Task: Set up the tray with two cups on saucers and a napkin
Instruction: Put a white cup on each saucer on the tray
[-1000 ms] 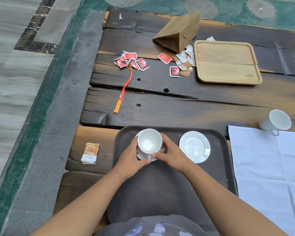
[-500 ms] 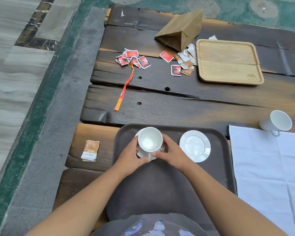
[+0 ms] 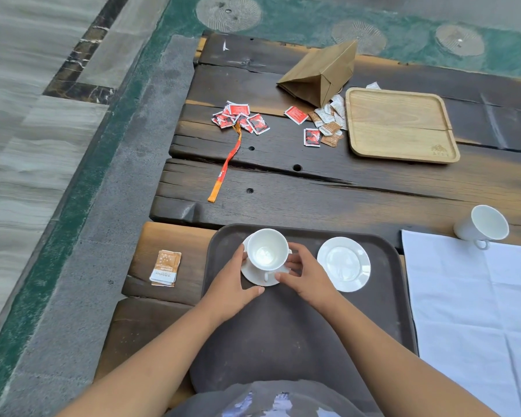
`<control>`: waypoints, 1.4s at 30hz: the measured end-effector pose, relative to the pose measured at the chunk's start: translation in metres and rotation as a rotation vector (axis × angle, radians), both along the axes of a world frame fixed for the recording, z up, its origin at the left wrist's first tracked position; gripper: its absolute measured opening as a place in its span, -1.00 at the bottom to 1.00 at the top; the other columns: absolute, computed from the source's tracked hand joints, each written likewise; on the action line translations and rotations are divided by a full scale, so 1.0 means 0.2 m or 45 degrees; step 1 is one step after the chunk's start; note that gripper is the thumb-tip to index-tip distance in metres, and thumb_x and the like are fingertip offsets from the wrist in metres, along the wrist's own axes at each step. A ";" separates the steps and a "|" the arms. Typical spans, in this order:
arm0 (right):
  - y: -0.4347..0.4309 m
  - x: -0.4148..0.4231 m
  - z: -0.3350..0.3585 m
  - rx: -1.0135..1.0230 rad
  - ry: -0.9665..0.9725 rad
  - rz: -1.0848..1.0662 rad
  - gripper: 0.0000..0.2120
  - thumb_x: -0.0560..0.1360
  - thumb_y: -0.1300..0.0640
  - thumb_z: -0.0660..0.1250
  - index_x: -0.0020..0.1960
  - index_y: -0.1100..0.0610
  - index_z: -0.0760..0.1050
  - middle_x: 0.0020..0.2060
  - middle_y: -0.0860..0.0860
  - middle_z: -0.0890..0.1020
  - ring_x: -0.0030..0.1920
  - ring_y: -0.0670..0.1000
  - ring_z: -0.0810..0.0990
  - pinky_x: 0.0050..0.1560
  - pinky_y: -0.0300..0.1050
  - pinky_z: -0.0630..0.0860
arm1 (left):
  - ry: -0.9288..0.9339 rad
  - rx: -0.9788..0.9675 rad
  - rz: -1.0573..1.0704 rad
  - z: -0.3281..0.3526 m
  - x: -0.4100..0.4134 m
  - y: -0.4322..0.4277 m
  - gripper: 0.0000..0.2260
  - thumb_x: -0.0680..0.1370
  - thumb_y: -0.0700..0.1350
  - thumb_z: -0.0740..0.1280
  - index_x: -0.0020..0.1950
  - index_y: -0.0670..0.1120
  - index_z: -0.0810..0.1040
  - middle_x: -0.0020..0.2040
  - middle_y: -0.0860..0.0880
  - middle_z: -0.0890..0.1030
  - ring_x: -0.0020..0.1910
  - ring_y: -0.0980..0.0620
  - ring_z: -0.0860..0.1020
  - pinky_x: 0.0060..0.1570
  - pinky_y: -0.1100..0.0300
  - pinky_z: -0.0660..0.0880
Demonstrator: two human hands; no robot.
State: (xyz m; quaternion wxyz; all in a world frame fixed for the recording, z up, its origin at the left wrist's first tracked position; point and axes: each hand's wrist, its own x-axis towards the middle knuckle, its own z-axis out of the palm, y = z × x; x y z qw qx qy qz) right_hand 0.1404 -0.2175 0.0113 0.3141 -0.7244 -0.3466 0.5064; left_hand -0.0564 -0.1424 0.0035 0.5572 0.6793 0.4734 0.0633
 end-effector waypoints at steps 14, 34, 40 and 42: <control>-0.18 -0.03 0.05 -0.156 -0.444 0.243 -0.39 0.47 -0.03 0.42 0.46 0.01 0.30 0.10 -0.05 0.51 0.11 -0.05 0.53 0.17 -0.11 0.49 | 0.371 0.186 -0.130 0.05 -0.11 -0.11 -0.24 0.47 -0.02 0.47 0.57 -0.03 0.15 0.55 0.00 0.26 0.48 0.01 0.34 0.33 0.24 0.28; -0.37 0.04 0.13 -0.244 -0.763 0.503 -0.43 0.56 -0.10 0.29 0.49 0.09 0.29 0.35 0.07 0.47 0.33 0.09 0.50 0.28 0.02 0.49 | 0.622 0.409 -0.359 0.17 0.01 -0.25 -0.62 0.55 0.06 0.34 0.30 -0.09 0.47 0.28 -0.04 0.55 0.26 -0.07 0.52 0.21 0.02 0.49; -0.51 0.16 0.18 -0.180 -0.743 0.326 -0.49 0.57 -0.09 0.29 0.44 0.09 0.35 0.32 0.05 0.53 0.27 0.07 0.54 0.23 -0.01 0.51 | 0.587 0.426 -0.423 0.20 0.16 -0.34 -0.62 0.56 0.04 0.32 0.34 -0.05 0.44 0.25 0.00 0.55 0.22 -0.05 0.53 0.14 0.07 0.50; -0.58 0.23 0.20 -0.187 -0.770 0.307 -0.51 0.57 -0.09 0.29 0.42 0.10 0.37 0.31 0.07 0.55 0.27 0.09 0.55 0.23 0.01 0.51 | 0.570 0.437 -0.462 0.21 0.24 -0.37 -0.58 0.56 0.04 0.32 0.38 -0.06 0.42 0.28 0.00 0.54 0.25 -0.04 0.52 0.18 0.06 0.49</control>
